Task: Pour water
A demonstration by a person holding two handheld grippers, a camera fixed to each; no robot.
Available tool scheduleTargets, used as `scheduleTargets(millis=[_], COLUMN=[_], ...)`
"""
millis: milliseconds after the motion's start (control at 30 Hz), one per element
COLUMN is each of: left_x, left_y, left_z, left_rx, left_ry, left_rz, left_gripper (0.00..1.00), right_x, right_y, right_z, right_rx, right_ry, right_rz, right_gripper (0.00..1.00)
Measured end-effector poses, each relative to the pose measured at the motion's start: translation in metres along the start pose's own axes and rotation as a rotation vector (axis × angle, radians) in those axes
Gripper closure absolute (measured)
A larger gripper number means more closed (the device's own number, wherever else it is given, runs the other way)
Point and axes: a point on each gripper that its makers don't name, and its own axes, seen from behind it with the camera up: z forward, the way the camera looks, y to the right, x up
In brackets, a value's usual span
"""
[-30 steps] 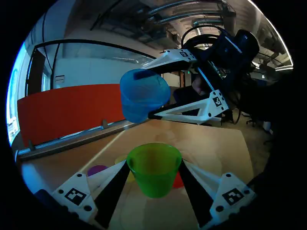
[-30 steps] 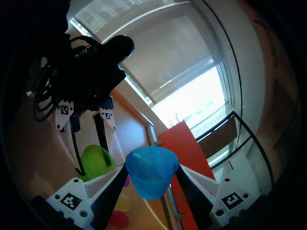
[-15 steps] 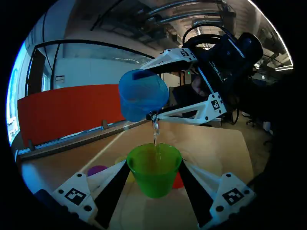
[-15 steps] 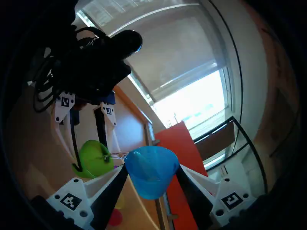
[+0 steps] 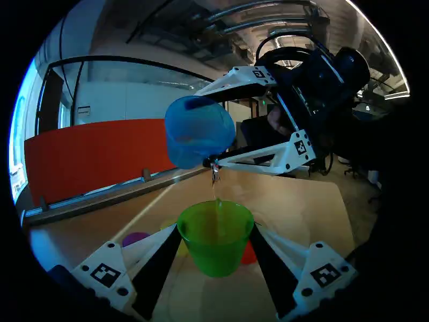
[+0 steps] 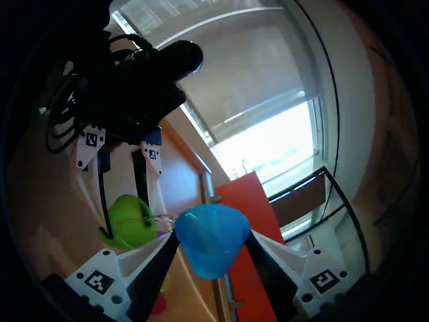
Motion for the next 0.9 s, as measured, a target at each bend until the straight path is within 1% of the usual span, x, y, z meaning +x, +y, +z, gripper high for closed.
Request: scheduleTargets(millis=[900], left_x=[0.0048], left_y=[0.0017], left_z=[-0.0001], left_rx=[0.000], left_ry=[0.008], left_rz=[0.006], left_gripper=[0.13], right_x=[-0.0009], right_y=[0.0073], right_z=[-0.0003], right_rx=[-0.009], right_ry=[-0.007], right_rz=[-0.055], right_gripper=[0.09])
